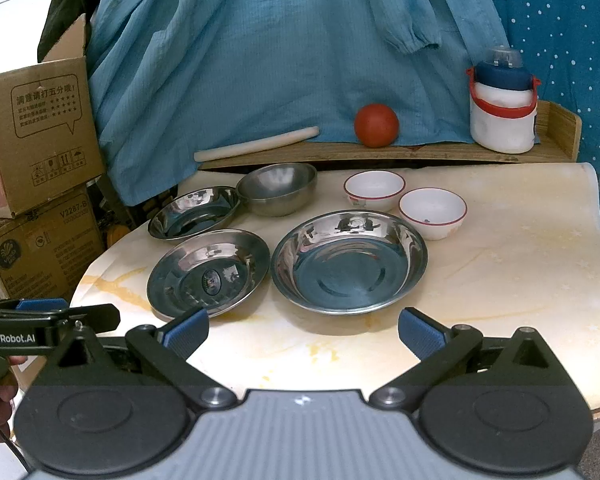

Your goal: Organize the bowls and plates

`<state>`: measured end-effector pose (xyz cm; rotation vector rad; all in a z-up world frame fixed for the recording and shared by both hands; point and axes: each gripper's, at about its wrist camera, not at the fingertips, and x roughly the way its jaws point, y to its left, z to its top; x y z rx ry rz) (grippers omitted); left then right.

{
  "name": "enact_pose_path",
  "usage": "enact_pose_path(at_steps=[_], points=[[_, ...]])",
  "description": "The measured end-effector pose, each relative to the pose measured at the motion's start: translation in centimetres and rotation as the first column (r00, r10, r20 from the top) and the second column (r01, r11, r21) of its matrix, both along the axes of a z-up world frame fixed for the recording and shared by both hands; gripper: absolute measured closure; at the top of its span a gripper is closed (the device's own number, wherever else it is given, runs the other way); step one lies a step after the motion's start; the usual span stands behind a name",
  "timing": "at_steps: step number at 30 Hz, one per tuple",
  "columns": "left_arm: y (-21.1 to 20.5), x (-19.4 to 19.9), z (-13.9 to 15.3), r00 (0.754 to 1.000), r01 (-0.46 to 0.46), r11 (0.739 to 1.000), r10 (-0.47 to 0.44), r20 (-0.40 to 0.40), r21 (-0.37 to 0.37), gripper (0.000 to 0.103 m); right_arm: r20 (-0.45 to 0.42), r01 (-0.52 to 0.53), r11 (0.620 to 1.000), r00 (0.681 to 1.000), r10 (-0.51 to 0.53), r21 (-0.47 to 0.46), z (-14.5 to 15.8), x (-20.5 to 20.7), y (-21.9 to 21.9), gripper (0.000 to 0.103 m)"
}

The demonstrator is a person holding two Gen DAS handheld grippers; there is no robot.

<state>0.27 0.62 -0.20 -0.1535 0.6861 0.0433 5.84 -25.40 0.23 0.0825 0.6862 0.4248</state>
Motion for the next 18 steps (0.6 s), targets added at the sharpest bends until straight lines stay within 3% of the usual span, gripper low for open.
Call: enact_pose_path(at_steps=[18], points=[[0.15, 0.08, -0.17, 1.0, -0.004, 1.0, 0.004, -0.002, -0.002, 0.001, -0.001, 0.0, 1.0, 1.0, 0.0, 0.0, 0.07, 0.14, 0.07, 0.0]])
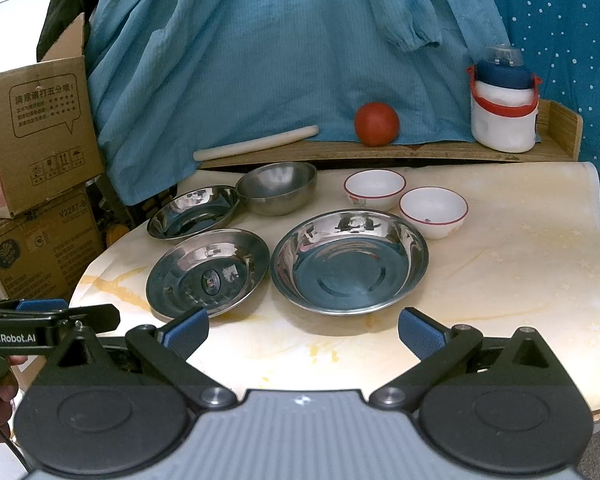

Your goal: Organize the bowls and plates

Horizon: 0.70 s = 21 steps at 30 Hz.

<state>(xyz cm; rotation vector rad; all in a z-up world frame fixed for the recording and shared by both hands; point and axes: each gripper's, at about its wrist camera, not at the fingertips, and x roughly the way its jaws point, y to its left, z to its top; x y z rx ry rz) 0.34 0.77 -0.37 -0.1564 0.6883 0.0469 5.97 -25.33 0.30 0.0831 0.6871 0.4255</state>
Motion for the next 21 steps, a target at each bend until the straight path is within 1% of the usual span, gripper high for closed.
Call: enact_pose_path(at_steps=[21], points=[[0.37, 0.0, -0.37, 1.0, 0.005, 1.0, -0.005, -0.01, -0.005, 0.001, -0.003, -0.001, 1.0, 1.0, 0.001, 0.001, -0.04, 0.17, 0.08, 0.0]])
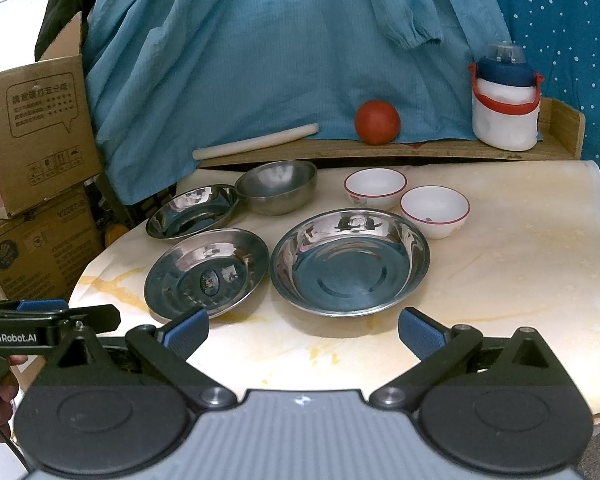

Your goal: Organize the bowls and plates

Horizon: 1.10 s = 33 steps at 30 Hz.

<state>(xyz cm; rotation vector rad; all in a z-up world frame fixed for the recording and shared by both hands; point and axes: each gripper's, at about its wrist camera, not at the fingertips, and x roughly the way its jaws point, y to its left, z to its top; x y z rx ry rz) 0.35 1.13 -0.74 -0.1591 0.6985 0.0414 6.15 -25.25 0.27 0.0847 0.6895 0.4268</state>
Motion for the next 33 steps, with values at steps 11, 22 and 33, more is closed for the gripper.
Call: enact_pose_path(at_steps=[11, 22, 33], points=[[0.2, 0.8, 0.1, 0.997, -0.043, 0.997, 0.038, -0.071, -0.071, 0.001, 0.005, -0.038, 0.999, 0.999, 0.038, 0.016, -0.1, 2.1, 0.0, 0.0], [0.2, 1.3, 0.3, 0.961, -0.25, 0.951, 0.221, -0.164, -0.182, 0.001, 0.03, -0.183, 0.983, 0.983, 0.183, 0.016, 0.8, 6.2, -0.9, 0.0], [1.3, 2.5, 1.4, 0.923, -0.358, 0.93, 0.34, -0.179, -0.081, 0.001, -0.018, -0.305, 0.952, 0.952, 0.305, 0.012, 0.2, 8.9, 0.9, 0.0]])
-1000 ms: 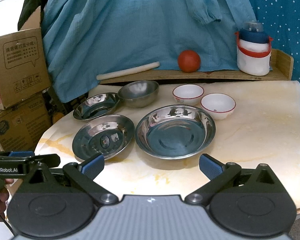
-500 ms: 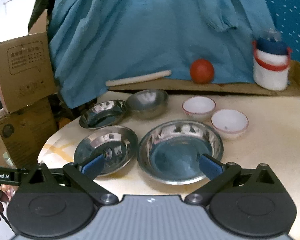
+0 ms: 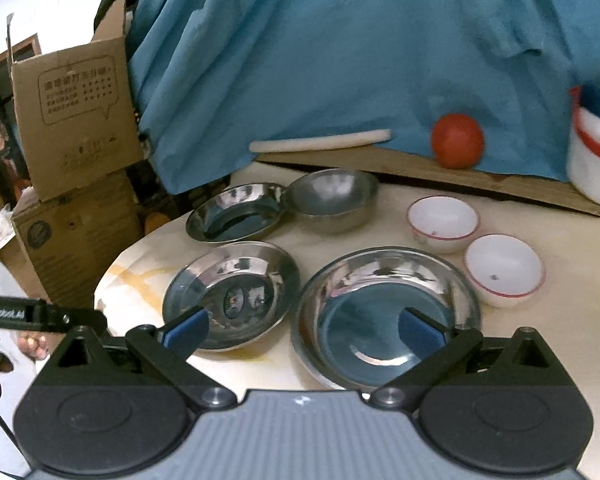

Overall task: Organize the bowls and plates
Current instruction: 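Move both grippers toward the rim of the shallow steel dish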

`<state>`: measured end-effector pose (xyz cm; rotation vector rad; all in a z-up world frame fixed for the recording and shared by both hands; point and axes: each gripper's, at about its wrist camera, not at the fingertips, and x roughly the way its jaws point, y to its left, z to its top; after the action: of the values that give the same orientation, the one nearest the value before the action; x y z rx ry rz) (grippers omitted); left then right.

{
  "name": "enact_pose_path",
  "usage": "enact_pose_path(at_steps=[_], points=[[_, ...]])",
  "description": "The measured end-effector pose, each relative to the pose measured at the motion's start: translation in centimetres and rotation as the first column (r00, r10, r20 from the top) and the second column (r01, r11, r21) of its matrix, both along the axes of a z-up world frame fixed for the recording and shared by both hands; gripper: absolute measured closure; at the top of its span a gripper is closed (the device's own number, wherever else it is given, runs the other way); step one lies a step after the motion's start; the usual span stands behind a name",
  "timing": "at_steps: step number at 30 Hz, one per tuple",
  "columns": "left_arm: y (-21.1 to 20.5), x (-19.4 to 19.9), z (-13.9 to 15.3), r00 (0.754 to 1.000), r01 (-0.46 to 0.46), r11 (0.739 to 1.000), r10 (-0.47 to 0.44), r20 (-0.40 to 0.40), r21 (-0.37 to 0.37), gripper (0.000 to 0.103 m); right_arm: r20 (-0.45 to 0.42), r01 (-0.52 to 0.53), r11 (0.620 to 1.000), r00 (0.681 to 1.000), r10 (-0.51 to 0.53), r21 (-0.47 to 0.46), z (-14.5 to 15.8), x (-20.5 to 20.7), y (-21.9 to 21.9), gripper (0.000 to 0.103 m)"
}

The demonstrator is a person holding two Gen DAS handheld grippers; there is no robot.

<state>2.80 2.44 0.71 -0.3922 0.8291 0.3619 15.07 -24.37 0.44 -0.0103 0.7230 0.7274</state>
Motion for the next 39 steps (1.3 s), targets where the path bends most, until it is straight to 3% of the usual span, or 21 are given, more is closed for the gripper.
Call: enact_pose_path(at_steps=[12, 17, 21, 29, 33, 39], points=[[6.1, 8.6, -2.0, 0.999, 0.035, 0.997, -0.034, 0.016, -0.063, 0.001, -0.028, 0.004, 0.999, 1.0, -0.006, -0.05, -0.4, 5.4, 5.2, 0.0], [8.1, 12.2, -3.3, 0.999, 0.03, 0.997, -0.033, -0.039, -0.074, 0.001, -0.074, 0.031, 0.999, 0.997, -0.033, -0.032, -0.6, 8.5, 7.7, 0.0], [8.8, 14.5, -4.0, 0.998, -0.003, 0.999, 0.0, -0.07, -0.033, 0.001, -0.136, 0.058, 0.998, 0.989, -0.058, -0.01, -0.7, 10.4, 9.2, 0.0], [9.0, 17.5, -5.3, 0.992, -0.112, 0.992, 0.109, -0.057, -0.056, 0.003, -0.217, 0.057, 0.998, 0.974, -0.06, -0.023, -1.2, 12.9, 11.4, 0.0], [9.3, 18.0, -5.3, 0.988, -0.151, 0.985, 0.148, -0.039, -0.079, 0.009, -0.298, 0.084, 0.996, 0.951, -0.079, 0.004, -1.9, 14.6, 11.7, 0.002], [9.5, 18.8, -5.9, 0.987, -0.161, 0.983, 0.157, -0.044, -0.087, 0.013, -0.44, 0.128, 0.99, 0.894, -0.086, 0.067, -3.8, 16.4, 12.1, 0.014]])
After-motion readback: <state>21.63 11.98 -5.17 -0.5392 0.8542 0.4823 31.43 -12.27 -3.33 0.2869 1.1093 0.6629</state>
